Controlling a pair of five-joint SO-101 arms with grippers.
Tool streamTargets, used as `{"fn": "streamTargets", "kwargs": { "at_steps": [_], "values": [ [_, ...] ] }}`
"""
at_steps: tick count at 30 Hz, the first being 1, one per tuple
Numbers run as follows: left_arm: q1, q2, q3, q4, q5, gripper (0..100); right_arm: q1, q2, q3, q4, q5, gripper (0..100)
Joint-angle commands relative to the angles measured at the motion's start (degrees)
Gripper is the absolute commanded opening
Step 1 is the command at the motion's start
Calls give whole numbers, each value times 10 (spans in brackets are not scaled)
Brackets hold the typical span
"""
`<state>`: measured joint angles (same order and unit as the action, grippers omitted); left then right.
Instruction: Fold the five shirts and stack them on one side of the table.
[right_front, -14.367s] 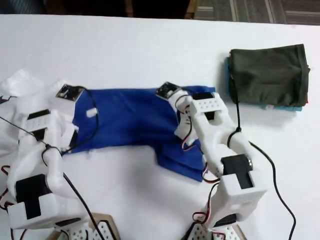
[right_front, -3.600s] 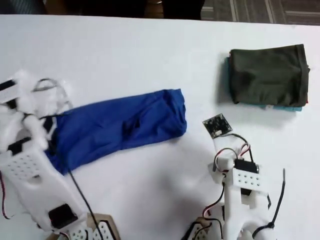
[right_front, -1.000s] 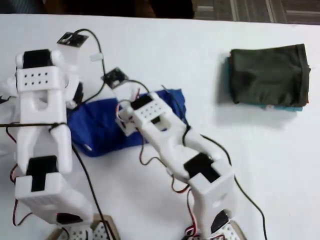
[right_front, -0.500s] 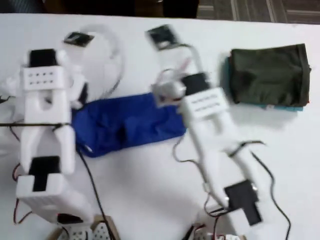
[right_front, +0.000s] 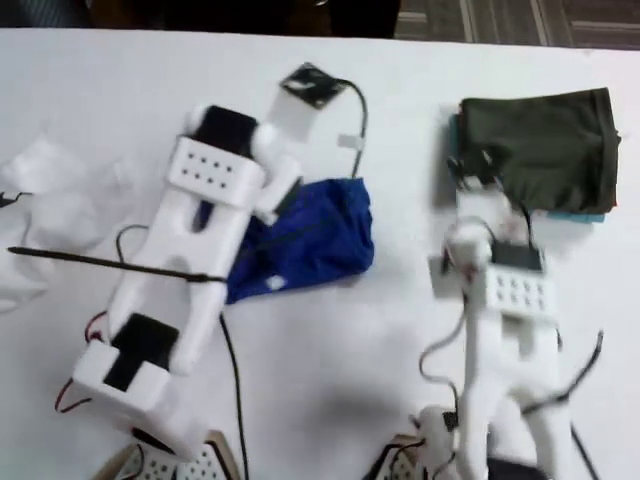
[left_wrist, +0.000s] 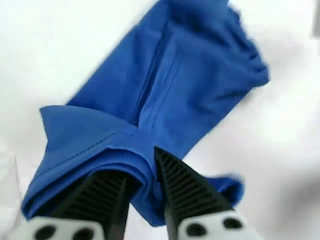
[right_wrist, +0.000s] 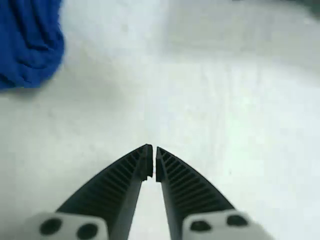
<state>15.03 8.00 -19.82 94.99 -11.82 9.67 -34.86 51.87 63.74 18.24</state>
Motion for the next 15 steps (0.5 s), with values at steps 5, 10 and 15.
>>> {"fn": "streamTargets", "kwargs": {
  "at_steps": [5,10,15],
  "values": [
    [41,86,-85,-40,44,24,144,-161,259,-158,4,19],
    [67,185,-192,-36,44,24,145,-211,297,-180,4,19],
    [84,274,-291,-32,44,24,137,-229,314,-181,7,19]
  ]
}}
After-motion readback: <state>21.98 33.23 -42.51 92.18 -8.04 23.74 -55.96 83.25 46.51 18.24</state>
